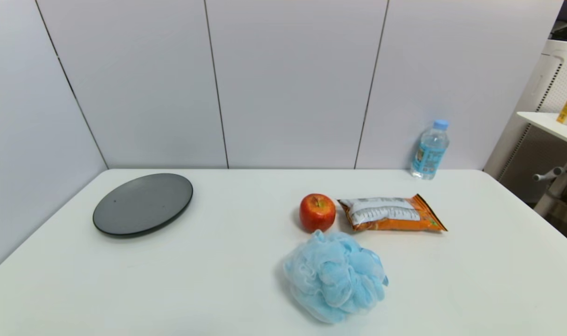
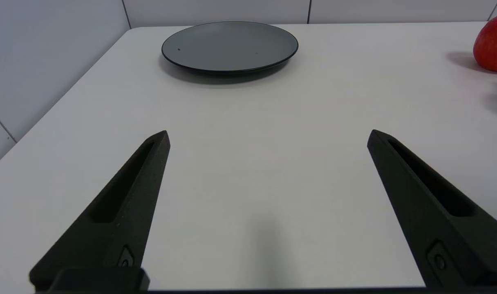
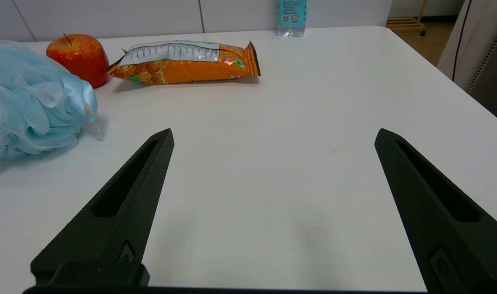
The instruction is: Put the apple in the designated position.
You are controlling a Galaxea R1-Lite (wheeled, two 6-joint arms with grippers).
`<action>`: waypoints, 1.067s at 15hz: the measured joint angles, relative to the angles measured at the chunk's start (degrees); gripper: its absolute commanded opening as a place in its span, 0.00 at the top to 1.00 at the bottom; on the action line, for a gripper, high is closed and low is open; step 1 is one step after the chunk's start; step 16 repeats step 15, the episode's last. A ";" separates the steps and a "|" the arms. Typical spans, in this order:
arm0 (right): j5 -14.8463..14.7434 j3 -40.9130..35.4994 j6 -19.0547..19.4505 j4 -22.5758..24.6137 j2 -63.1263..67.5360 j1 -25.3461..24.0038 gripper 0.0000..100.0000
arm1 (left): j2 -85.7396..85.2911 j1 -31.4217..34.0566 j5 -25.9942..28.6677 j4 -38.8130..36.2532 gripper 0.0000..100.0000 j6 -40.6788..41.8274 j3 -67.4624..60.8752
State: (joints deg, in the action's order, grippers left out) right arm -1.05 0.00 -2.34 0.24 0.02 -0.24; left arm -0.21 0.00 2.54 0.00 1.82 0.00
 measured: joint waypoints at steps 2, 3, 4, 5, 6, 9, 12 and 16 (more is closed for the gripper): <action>0.00 0.00 -0.02 0.00 0.00 0.00 0.00 | 0.00 0.00 0.00 0.00 0.00 0.00 0.00; 0.00 0.00 0.00 0.02 0.00 0.00 0.00 | 0.00 0.00 -0.01 0.00 0.00 -0.04 0.00; 0.01 0.00 0.00 0.00 0.00 0.00 0.00 | 0.02 0.00 -0.01 0.00 0.00 0.02 0.00; 0.00 0.00 0.00 0.00 0.00 0.00 0.00 | 0.02 0.00 0.00 0.00 0.00 0.02 0.00; 0.01 0.00 0.20 0.05 0.00 0.00 0.00 | 0.02 0.00 -0.04 0.00 0.00 0.00 0.00; -0.07 0.00 0.48 -0.06 0.00 0.00 0.00 | 0.02 0.00 -0.01 0.00 0.00 0.02 0.00; -0.02 0.00 0.00 -0.09 0.00 0.00 0.00 | 0.05 0.00 -0.04 0.00 0.00 0.02 0.00; 0.00 0.00 -0.07 -0.09 0.00 0.00 0.00 | 0.05 0.00 0.02 0.00 0.00 0.00 0.00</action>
